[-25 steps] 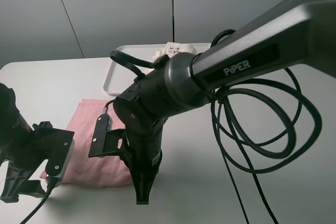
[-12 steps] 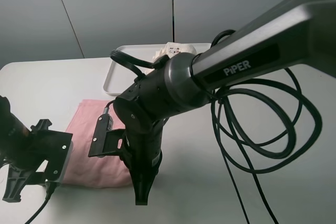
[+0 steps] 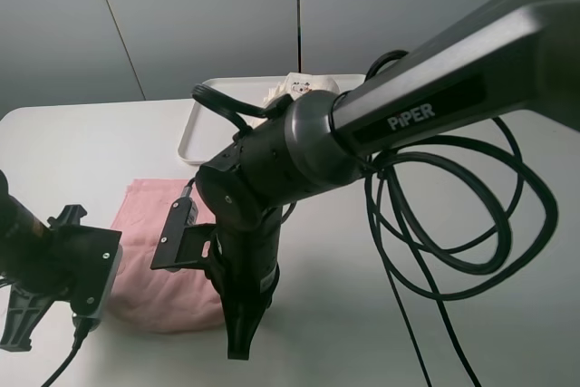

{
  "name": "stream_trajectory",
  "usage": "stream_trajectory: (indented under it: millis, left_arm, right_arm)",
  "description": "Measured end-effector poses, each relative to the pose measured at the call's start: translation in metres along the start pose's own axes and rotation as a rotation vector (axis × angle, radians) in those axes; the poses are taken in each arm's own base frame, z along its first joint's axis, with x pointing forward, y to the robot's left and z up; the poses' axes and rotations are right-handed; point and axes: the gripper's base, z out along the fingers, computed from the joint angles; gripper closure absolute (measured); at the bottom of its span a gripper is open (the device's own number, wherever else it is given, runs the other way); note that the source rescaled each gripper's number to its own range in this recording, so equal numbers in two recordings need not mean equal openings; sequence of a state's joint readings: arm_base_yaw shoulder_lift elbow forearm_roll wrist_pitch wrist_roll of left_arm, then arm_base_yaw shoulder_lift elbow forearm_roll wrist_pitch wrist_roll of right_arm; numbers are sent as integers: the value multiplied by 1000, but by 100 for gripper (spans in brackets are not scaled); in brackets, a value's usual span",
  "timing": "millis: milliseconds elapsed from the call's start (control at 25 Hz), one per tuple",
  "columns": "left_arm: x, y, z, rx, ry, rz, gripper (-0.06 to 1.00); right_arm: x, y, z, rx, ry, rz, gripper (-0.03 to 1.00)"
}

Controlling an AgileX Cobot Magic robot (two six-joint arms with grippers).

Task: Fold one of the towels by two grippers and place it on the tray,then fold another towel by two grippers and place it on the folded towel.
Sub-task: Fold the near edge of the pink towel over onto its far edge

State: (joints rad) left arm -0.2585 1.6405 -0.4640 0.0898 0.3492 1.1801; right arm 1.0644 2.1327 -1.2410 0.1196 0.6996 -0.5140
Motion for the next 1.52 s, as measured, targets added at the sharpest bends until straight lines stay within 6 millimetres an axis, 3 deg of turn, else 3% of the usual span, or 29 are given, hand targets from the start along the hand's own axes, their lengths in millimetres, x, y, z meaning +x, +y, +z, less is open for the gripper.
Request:
stream_trajectory:
  millis: [120,280,480,600,840,1280,1520]
  left_arm:
    - [-2,2,-14,-59,-36,-42,91]
    - [-3,4,-25,-104,-95,-160,91]
    - [-4,9,-31,-104,-163,-331,91]
    - [-11,22,-40,-124,-235,-446,91]
    - [-19,39,-51,-174,-330,-601,91]
    - [-16,53,-30,-235,-320,-790,91]
    - [-12,64,-31,-353,-347,-864,91]
  right_arm:
    - [3,2,-7,-7,9,29,96]
    - [4,0,-32,3,-21,91,96]
    - [12,-14,-64,24,-79,252,96]
    - [19,-28,-73,34,-99,354,96]
    - [33,-51,-76,42,-113,522,96]
    - [29,-75,-81,126,-291,644,96]
    - [30,-85,-83,211,-327,666,95]
